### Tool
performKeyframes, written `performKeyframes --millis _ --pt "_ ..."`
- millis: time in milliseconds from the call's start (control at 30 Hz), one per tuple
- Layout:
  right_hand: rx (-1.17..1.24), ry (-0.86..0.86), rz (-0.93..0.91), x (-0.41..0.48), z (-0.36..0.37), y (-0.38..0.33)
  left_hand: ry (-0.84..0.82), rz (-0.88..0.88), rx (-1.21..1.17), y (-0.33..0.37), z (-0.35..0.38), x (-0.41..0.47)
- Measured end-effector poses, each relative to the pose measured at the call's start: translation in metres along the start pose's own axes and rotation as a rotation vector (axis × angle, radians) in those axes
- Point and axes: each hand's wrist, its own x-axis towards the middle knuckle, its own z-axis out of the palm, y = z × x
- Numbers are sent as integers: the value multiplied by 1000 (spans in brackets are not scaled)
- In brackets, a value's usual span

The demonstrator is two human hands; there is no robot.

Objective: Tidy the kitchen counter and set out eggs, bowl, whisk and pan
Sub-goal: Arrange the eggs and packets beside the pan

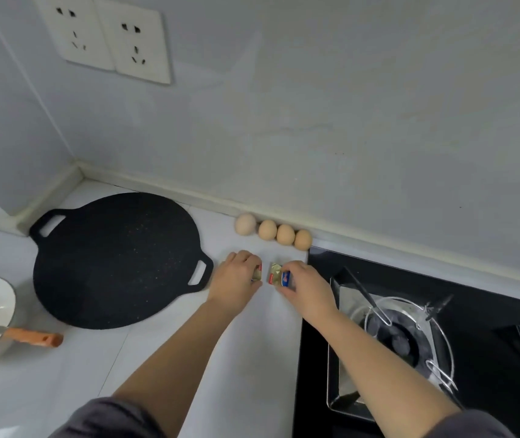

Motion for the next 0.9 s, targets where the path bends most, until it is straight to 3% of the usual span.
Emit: performKeyframes --millis 300,567,767,900 --pt "7 -19 -42 7 -3 3 20 4 32 -1 4 15" --pt "-52 205 -76 13 -19 1 176 -143 36 -5 -16 28" --pt "-134 152 -55 27 -21 0 -32 -111 -1 1 -2 49" --pt "-160 45 -33 37 -16 4 -51 -114 52 4 10 56"
